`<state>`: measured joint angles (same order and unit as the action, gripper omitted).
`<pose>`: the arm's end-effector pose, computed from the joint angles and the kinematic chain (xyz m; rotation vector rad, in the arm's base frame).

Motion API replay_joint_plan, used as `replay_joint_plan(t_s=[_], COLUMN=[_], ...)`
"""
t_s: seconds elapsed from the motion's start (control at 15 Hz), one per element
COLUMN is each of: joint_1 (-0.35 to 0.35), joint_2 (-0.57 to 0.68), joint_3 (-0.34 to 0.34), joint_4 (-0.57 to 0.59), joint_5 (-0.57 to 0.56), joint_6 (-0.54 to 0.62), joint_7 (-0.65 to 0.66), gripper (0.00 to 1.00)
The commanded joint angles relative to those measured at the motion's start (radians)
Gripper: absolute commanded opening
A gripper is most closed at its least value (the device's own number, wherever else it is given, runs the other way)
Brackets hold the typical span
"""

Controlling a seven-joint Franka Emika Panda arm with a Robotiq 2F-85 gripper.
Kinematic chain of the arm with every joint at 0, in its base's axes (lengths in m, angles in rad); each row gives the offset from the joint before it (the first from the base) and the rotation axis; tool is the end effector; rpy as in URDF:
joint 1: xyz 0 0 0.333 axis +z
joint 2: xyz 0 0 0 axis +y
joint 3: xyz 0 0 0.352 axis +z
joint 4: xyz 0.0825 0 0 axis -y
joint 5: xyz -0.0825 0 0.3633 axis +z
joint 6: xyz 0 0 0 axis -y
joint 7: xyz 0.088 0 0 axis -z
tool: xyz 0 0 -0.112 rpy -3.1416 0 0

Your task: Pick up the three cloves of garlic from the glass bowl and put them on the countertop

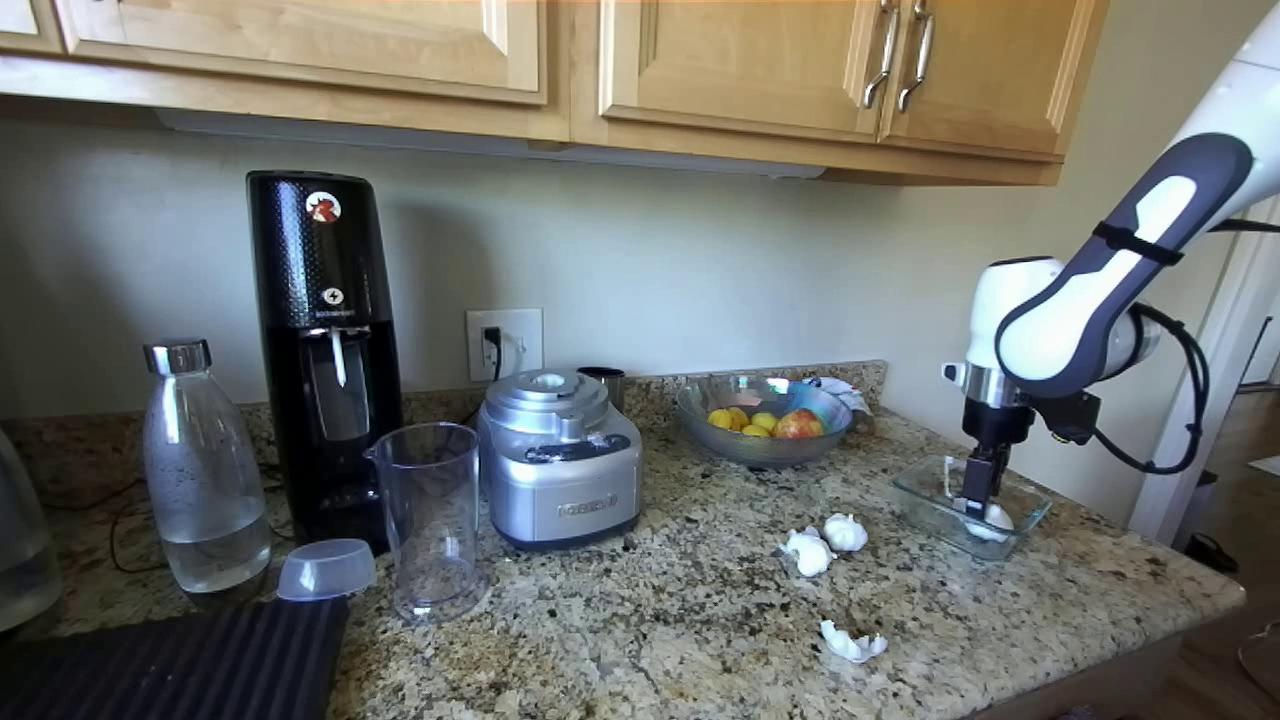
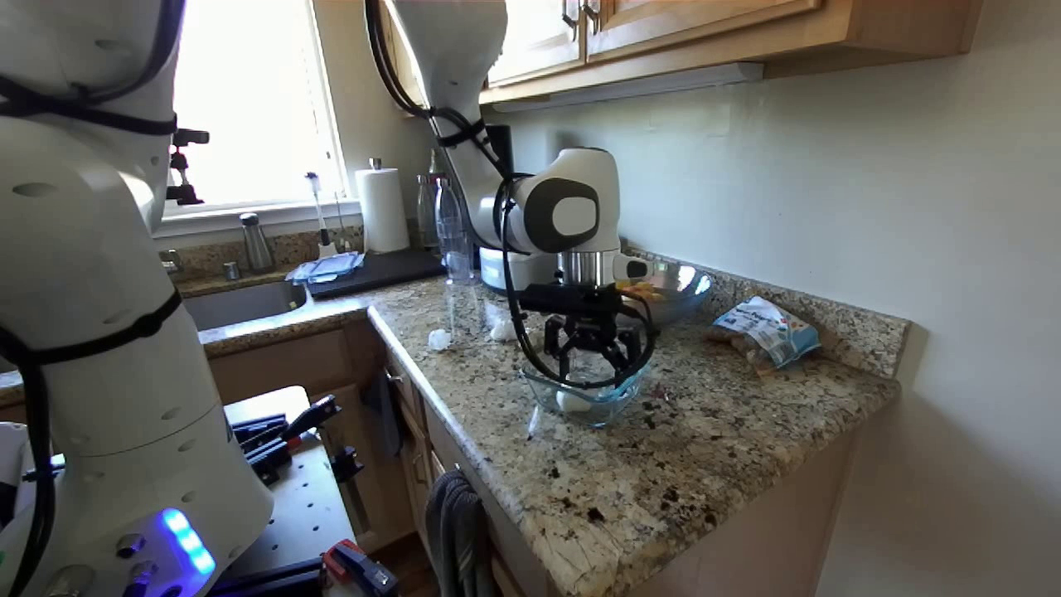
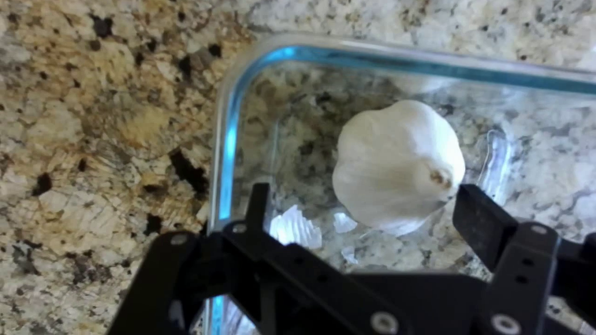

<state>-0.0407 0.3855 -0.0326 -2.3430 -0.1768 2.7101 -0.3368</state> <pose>0.5147 -0.0322 0.2147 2.9925 0.6490 -0.0550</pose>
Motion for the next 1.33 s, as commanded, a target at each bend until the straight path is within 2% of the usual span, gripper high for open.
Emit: replay_joint_plan(t_s=[0.0,0.53,0.8,1.0,1.2,1.27], joint_1=[0.010,0.006,0.005,0.002,0.008,0.007], joint_2=[0.005,0.009,0.008,0.006,-0.005,-0.020], joint_3=[-0.026,-0.024,-0.019,-0.019,-0.022,-0.016], joint_4=[0.003,-0.013,-0.022,-0.028,-0.035,-0.044], joint_5=[-0.048,-0.023,-0.011,-0.008,-0.010,-0.007], joint_6=[0.013,-0.005,0.000,-0.001,0.004,0.010], joint_7=[0.065,0.151,0.163,0.172,0.191,0.190], gripper=[1.00,0.98,0.74,0.69,0.42,0.38])
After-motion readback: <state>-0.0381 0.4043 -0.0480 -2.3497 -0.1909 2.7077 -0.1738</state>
